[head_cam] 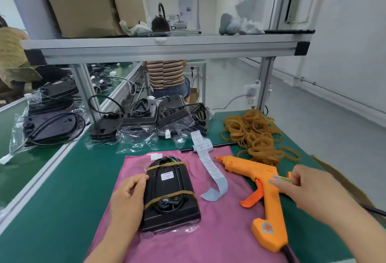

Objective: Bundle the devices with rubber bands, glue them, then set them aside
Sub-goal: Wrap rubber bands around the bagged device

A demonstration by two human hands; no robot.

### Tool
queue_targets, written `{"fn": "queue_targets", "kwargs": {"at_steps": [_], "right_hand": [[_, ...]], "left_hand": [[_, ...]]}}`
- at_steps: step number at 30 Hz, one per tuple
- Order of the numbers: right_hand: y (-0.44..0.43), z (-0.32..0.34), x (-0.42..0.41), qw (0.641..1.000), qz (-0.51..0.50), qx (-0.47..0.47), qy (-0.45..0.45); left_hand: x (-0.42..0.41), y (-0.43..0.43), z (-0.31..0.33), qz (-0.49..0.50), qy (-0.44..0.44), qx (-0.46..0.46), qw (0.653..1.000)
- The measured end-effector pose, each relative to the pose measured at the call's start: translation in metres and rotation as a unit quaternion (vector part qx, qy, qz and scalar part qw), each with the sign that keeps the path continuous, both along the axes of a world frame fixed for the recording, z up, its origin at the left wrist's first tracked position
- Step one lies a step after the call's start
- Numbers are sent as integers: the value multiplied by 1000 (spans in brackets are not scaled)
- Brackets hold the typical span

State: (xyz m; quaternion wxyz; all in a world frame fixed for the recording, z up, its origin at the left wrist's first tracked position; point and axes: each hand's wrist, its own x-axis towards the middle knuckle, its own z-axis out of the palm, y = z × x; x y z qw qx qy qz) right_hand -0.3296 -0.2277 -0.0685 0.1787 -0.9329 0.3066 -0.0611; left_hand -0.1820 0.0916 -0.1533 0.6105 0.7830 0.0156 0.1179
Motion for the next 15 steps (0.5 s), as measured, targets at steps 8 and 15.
{"fn": "queue_targets", "kwargs": {"at_steps": [8,15], "right_hand": [[29,-46,7,998,-57,32,20],[24,-57,9,973,-137,166,-77]], "left_hand": [[1,2,-3,-18,0,4,1000],[0,5,-4,-20,1,21,1000]]}}
